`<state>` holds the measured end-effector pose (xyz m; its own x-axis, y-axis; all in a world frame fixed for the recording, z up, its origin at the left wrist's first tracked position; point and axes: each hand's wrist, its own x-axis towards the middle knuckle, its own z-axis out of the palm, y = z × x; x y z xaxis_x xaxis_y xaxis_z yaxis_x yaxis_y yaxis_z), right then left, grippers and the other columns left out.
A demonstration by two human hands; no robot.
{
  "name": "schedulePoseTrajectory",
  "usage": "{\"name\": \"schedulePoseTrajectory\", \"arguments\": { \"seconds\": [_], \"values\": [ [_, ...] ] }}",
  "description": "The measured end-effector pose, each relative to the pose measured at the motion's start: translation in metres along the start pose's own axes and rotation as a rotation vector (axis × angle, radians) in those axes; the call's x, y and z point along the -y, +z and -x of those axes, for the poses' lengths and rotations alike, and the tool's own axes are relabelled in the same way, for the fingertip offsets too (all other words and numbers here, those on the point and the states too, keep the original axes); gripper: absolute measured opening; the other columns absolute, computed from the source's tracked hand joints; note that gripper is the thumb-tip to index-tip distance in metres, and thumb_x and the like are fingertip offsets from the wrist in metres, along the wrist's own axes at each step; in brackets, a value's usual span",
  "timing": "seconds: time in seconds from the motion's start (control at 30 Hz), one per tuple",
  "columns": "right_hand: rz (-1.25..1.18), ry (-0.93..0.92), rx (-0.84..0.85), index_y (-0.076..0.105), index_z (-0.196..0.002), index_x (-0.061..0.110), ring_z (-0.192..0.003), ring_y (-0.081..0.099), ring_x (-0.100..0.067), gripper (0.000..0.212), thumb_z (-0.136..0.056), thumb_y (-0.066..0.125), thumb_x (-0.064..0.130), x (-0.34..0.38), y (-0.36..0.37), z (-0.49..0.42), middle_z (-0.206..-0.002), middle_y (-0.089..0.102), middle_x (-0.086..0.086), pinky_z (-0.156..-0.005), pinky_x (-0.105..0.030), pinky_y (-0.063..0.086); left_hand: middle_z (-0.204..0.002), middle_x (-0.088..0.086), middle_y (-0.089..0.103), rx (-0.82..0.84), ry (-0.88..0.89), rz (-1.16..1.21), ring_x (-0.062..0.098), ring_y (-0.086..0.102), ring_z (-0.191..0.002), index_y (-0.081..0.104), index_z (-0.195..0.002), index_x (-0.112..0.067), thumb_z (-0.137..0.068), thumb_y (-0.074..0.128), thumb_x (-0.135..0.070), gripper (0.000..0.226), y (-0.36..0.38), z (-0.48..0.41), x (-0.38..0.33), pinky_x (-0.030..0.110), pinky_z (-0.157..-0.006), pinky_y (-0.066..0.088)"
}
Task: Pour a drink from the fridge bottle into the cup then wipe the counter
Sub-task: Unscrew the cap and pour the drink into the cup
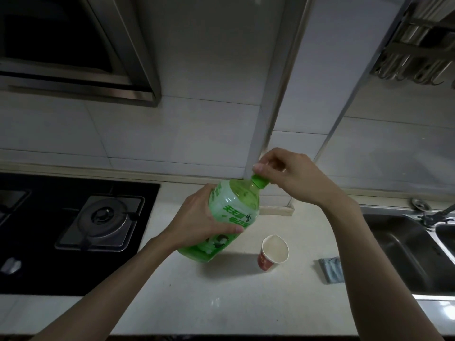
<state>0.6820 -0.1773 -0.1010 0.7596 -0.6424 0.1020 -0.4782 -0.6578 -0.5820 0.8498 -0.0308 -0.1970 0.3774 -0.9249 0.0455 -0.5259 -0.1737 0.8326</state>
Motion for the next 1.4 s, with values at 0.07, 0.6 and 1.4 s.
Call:
{"name": "schedulePoseTrajectory", "arguments": {
  "seconds": [0.07,0.6,1.4],
  "values": [
    [0.082,0.036,-0.024,0.068,-0.089,0.018,-0.074,0.064,-0.013,0.051,-0.082,0.053,0.066,0.002,0.005,-0.003,-0.078,0.068,0.001,-0.069,-0.031,0.051,-0.108,-0.017,0.063,0.000,-0.003,0.011,0.003,0.063,-0.098,0.051,-0.120,-0.033,-0.046,0.090,-0.055,0.087,0.000,0.000,0.001,0.035,-0.086,0.056],
    [0.014,0.062,0.050,0.067,-0.086,0.021,-0.071,0.063,-0.014,0.030,-0.088,0.062,0.050,0.001,0.014,-0.006,-0.079,0.067,0.001,-0.064,-0.026,0.049,-0.111,-0.019,0.062,0.032,0.003,-0.007,0.002,0.061,-0.100,0.050,-0.125,-0.033,-0.047,0.090,-0.058,0.090,0.002,-0.005,0.013,0.033,-0.087,0.056],
    [-0.271,0.196,-0.022,0.072,-0.107,0.022,-0.088,0.070,-0.005,0.026,-0.084,0.074,0.011,-0.043,0.019,0.031,-0.095,0.074,0.006,-0.091,-0.033,0.056,-0.109,-0.019,0.059,0.189,0.004,-0.032,0.001,0.058,-0.097,0.047,-0.121,-0.033,-0.052,0.091,-0.054,0.085,0.040,-0.022,0.025,0.027,-0.080,0.053]
  ]
}}
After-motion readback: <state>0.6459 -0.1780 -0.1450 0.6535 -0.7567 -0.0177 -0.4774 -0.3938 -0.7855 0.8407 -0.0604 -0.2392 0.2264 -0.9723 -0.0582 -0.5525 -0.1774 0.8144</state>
